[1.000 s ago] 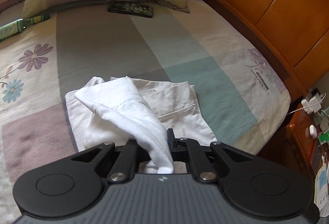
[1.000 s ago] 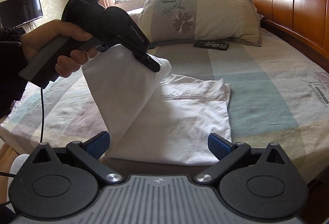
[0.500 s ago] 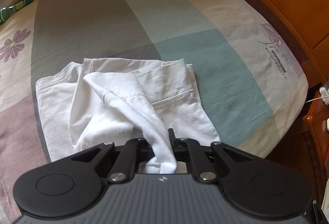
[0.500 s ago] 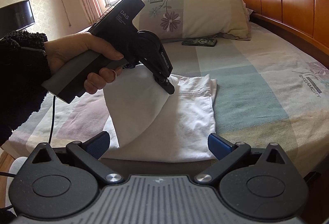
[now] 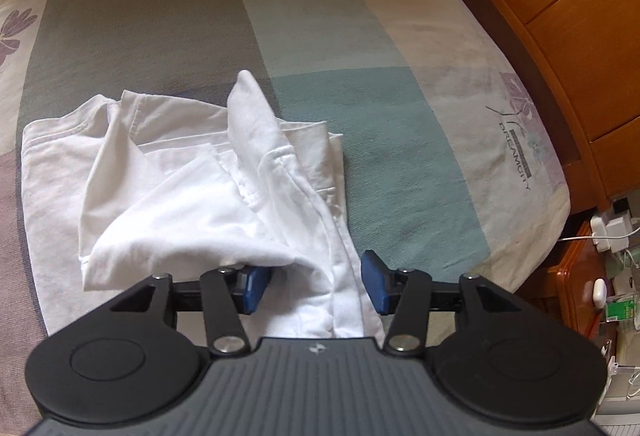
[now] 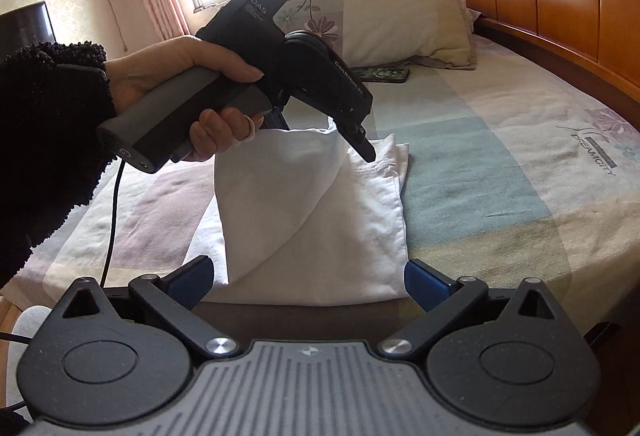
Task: Fold clothes
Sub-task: 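Fold the held edge over the shirt body with the left gripper, then open the left gripper and release the folded edge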
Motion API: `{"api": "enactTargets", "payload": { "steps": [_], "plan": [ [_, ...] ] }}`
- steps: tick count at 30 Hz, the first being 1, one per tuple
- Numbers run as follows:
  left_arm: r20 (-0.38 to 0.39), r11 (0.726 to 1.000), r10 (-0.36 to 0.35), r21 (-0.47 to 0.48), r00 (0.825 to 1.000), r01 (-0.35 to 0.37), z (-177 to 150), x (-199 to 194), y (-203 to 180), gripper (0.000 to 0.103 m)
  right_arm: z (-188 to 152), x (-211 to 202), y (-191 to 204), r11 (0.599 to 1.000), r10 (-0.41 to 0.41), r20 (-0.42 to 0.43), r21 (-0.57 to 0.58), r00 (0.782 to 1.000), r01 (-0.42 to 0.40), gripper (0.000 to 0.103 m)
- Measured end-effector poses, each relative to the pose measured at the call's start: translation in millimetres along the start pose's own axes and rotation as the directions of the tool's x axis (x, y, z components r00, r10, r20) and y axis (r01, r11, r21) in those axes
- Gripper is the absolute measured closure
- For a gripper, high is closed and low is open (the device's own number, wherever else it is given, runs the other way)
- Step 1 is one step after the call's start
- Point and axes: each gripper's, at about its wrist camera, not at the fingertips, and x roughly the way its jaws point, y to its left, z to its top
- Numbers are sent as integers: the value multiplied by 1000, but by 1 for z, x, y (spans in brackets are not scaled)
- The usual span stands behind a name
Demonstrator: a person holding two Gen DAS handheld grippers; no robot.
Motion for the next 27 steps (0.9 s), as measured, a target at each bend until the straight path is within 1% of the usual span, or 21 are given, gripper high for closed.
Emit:
{"api": "enactTargets", "payload": {
  "steps": [2,7,9,11,14,16,19,22,24,27],
  "plan": [
    [18,1000,-20,11,1000,20,0,-7,-2,47,0,-1,0,1000,-1,0,0,1000,1,0],
    [62,997,-71,39,996,69,1,-24,-6,45,2,0,2,1000,-3,-1,-6,1000,3,0],
    [79,995,-92,51,993,88,1,-31,-8,41,1,-1,2,1000,-1,-2,-9,1000,1,0],
    [96,993,-105,69,990,99,0,-37,-8,40,1,-2,2,1000,-3,-2,-10,1000,3,0],
    [124,988,-73,147,990,54,-12,-45,-3,38,0,-3,1,1000,2,-2,-4,1000,-2,0],
    [141,979,-46,206,989,16,-26,-49,5,36,0,-3,-3,1000,10,-4,7,1000,-10,0],
    [149,969,-12,246,989,-25,-46,-47,21,35,-1,-4,-8,999,30,-2,33,1000,-30,0],
    [157,964,21,257,987,-62,-61,-40,38,35,-2,-5,-13,997,66,15,46,998,-67,0],
    [164,968,44,236,985,-83,-72,-35,51,35,1,-5,-14,995,92,46,36,995,-93,0],
    [208,969,57,223,976,-105,-91,-32,64,35,9,5,-22,991,129,88,21,988,-131,1]
  ]
}}
